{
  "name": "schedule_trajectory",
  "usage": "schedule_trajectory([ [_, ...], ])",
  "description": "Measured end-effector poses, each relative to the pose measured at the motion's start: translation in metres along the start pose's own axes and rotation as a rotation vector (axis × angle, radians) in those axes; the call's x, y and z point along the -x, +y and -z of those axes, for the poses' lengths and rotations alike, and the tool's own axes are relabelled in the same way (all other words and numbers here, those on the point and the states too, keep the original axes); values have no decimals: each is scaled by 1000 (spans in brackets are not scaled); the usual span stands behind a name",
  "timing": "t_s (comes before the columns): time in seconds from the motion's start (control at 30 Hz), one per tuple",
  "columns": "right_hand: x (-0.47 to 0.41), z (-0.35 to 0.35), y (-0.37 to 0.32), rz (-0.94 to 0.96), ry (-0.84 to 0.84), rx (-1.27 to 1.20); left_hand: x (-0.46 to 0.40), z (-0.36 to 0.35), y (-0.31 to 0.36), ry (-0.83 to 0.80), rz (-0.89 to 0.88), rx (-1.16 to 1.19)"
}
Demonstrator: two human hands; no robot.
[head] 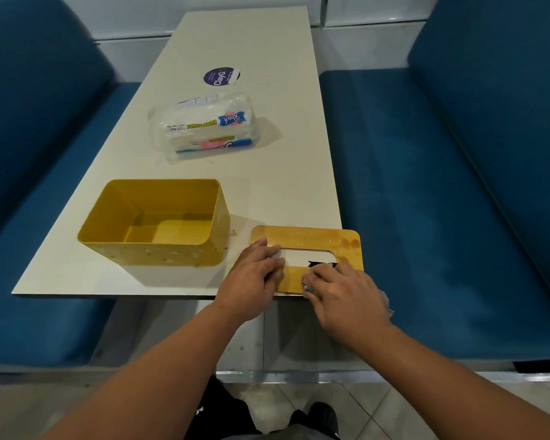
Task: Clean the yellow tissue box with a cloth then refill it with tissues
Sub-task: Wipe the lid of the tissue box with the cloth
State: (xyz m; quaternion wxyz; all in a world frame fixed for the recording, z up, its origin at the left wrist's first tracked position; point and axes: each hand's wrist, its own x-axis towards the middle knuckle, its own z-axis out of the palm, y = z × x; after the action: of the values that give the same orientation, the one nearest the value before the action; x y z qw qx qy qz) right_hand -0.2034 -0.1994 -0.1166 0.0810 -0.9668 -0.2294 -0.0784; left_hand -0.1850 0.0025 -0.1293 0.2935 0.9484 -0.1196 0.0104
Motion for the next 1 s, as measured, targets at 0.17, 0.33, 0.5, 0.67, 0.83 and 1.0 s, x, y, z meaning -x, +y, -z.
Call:
schedule_trajectory([
  [0.17, -10, -5, -24, 17, 17, -11, 0, 1, 1, 4, 3, -7],
  [0.33, 6, -1, 2, -89, 21, -52, 0, 0, 2, 3, 11, 4],
  [0.5, -5, -6, -19, -18, 36, -59, 1, 1, 1, 1, 9, -1],
  [0.67, 17, -1, 12, -87, 33, -62, 0, 1, 3, -11, 32, -2],
  [0.83, 0, -7, -16, -17, 51, -59, 0, 1, 1, -10, 15, -11],
  [1.0, 20, 3, 11, -60, 19, -101, -1, 2, 2, -11, 22, -2],
])
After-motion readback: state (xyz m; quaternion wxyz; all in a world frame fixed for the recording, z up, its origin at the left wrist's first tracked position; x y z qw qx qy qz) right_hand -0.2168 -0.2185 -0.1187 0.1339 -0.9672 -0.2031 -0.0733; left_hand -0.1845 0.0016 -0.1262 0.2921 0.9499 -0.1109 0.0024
